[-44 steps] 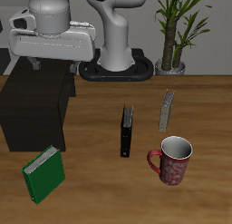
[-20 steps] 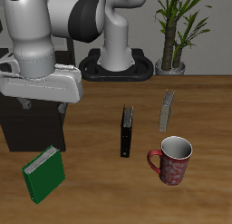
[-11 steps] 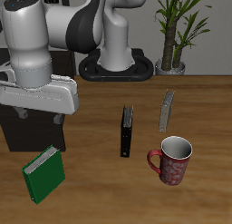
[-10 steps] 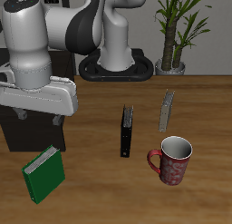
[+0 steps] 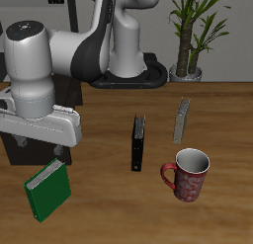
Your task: Place the green book flat on top of the shelf
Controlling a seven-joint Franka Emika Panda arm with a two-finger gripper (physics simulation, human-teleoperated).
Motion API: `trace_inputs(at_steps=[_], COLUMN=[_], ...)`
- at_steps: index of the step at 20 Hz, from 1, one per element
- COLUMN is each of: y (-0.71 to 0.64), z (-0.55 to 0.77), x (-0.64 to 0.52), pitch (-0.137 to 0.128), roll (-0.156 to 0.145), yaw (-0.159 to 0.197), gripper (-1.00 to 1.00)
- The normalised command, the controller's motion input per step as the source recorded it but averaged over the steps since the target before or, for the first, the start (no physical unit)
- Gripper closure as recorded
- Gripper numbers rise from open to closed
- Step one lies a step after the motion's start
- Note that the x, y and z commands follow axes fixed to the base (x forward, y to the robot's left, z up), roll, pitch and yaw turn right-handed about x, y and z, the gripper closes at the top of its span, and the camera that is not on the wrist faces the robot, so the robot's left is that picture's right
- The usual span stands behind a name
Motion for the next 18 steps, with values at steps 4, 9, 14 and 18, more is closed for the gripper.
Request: trace_inputs(at_steps=[4,9,14,18], y=[-0.05,0.08,-0.07,-0.05], z=[-0.35,-0.26,-0.25,-0.24], x=[0.12,0.04,0.03,0.02], pitch=[0.033,0.009,0.032,0.040], roll=[-0.021,-0.003,-0.025,-0.005], yaw=[-0.036,-0.017,-0.048,-0.017], gripper=[-1.00,-1.00,-1.00,-1.00])
